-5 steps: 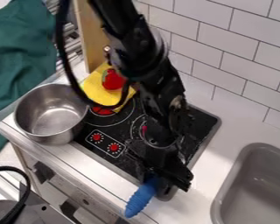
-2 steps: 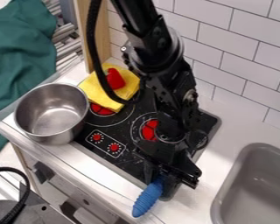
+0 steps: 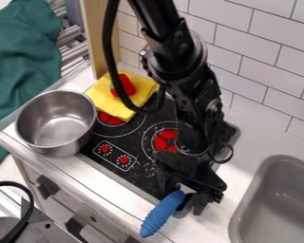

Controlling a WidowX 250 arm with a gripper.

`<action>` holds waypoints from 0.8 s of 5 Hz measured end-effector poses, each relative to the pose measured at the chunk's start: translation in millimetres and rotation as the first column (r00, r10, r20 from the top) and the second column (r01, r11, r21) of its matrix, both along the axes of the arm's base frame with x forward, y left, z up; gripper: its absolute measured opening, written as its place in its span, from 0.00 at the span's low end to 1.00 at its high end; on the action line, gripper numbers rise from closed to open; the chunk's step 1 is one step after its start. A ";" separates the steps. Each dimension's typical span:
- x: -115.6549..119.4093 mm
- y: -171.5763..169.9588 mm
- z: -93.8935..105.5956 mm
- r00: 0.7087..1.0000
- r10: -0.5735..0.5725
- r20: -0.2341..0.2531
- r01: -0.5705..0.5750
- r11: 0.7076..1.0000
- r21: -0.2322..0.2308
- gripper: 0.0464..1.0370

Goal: Move the blue spoon to the bottom right side of the stove

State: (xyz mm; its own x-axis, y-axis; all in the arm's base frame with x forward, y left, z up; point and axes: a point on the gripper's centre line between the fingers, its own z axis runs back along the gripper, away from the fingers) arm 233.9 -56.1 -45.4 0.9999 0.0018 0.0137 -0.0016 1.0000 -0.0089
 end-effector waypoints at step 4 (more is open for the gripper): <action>-4.5 17.4 59.9 0.986 0.050 0.158 -0.054 0.998 0.020 0.97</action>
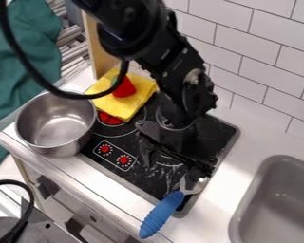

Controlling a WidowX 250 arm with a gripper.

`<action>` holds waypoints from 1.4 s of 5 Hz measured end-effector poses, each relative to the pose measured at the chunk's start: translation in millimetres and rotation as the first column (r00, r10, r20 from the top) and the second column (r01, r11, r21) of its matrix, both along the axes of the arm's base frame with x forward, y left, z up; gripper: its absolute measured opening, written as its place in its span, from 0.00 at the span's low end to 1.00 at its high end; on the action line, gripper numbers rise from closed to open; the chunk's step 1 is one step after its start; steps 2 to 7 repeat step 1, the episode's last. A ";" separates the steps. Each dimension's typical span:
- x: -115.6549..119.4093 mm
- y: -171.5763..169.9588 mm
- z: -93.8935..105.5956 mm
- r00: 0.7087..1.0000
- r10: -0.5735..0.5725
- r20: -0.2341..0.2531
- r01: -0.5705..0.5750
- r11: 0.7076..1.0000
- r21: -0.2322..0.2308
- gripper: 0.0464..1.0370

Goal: Move the blue spoon to the bottom right side of the stove

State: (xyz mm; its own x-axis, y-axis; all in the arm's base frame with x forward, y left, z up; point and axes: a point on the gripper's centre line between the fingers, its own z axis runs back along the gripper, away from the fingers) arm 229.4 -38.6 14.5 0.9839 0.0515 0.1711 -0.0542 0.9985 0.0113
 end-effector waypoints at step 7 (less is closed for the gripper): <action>1.0 2.0 1.8 1.000 0.006 0.007 -0.006 1.000 -0.011 0.97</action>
